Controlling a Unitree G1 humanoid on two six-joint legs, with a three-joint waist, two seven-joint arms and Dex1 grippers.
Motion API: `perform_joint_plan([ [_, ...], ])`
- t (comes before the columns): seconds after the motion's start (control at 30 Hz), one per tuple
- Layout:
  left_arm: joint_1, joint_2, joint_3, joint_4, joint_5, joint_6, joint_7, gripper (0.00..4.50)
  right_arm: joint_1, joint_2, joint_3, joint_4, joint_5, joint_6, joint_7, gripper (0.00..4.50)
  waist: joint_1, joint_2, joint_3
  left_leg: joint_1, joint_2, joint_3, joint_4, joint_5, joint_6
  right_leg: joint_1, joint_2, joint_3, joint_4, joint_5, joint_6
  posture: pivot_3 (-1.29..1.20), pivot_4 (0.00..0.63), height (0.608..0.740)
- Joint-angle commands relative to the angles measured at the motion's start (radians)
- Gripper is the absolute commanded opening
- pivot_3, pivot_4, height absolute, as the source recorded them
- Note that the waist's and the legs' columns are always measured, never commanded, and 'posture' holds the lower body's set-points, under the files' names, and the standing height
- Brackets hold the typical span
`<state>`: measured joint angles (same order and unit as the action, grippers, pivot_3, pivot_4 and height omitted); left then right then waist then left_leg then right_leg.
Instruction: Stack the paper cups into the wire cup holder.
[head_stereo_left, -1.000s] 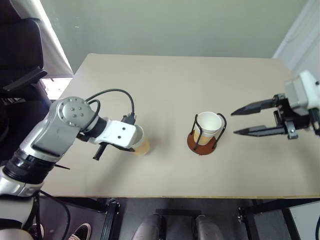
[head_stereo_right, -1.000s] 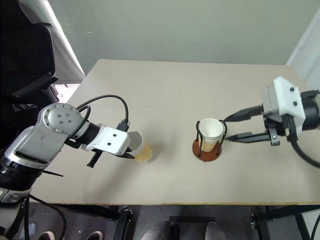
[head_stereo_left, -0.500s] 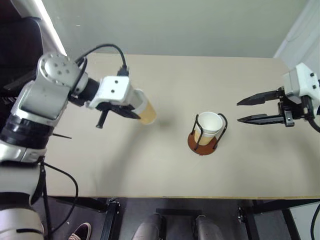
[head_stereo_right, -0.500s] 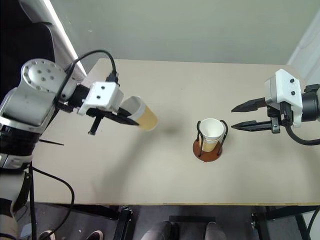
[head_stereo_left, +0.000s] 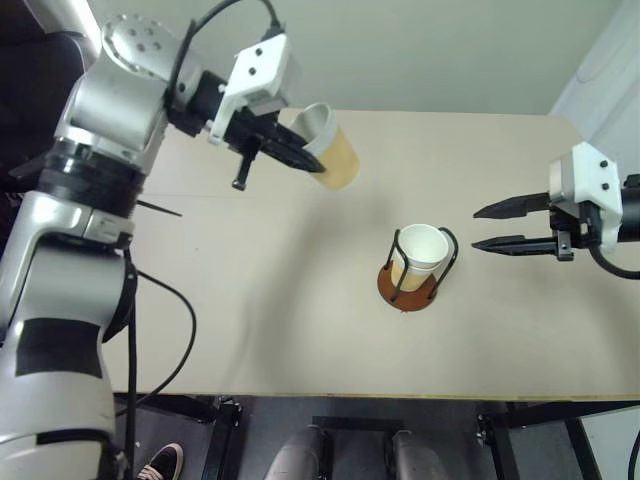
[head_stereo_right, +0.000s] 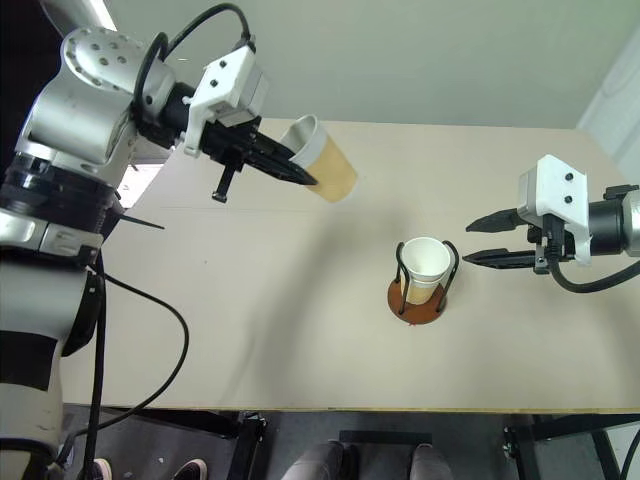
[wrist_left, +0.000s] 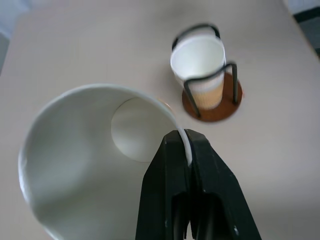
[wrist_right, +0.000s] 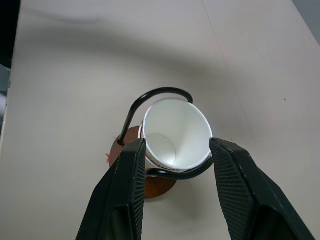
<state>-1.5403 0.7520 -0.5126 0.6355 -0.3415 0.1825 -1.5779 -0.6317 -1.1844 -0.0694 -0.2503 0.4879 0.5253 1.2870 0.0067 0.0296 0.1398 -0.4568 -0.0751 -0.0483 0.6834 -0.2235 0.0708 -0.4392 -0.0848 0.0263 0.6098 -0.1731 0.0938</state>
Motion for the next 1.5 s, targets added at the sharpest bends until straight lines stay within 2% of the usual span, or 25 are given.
perform_joint_plan([
  [0.03, -0.077, -0.041, -0.027, 0.071, -0.018, -0.041, -0.037, 0.02, 0.008, -0.019, -0.055, -0.019, -0.01, -0.023, -0.009, 2.0, 0.002, 0.0, 0.0, 0.0, 0.0, 0.0, 0.0, 0.0, 0.0, 0.0, 0.0, 0.0, 0.0, 0.0, 0.0, 0.0, 0.15, 0.74],
  [0.43, -0.189, -0.227, -0.11, 0.245, -0.055, -0.139, -0.037, 0.02, 0.076, -0.038, -0.135, -0.064, -0.009, -0.004, -0.052, 2.0, 0.014, 0.0, 0.001, -0.005, 0.0, 0.002, 0.002, -0.001, 0.003, -0.003, -0.002, 0.0, 0.0, -0.002, 0.004, 0.0, 0.15, 0.74],
  [0.9, -0.184, -0.384, -0.176, 0.336, -0.063, -0.235, -0.037, 0.02, 0.191, -0.049, -0.261, -0.187, 0.027, 0.086, -0.111, 2.0, 0.025, -0.001, 0.001, -0.01, 0.0, 0.004, 0.013, -0.005, 0.007, -0.003, -0.002, -0.001, 0.001, -0.002, 0.008, 0.0, 0.15, 0.74],
  [1.2, -0.176, -0.433, -0.204, 0.367, -0.043, -0.278, -0.037, 0.02, 0.231, -0.05, -0.294, -0.236, 0.052, 0.129, -0.142, 2.0, 0.026, -0.001, 0.001, -0.012, 0.0, 0.006, 0.021, -0.007, 0.01, -0.002, -0.002, 0.001, 0.002, -0.001, 0.012, 0.0, 0.15, 0.74],
  [1.5, -0.168, -0.44, -0.224, 0.36, -0.05, -0.284, -0.037, 0.02, 0.291, -0.105, -0.365, -0.161, 0.016, 0.114, -0.114, 2.0, 0.03, -0.001, 0.001, -0.013, 0.0, 0.007, 0.022, -0.007, 0.011, -0.002, -0.002, 0.001, 0.001, 0.0, 0.013, 0.0, 0.15, 0.74],
])
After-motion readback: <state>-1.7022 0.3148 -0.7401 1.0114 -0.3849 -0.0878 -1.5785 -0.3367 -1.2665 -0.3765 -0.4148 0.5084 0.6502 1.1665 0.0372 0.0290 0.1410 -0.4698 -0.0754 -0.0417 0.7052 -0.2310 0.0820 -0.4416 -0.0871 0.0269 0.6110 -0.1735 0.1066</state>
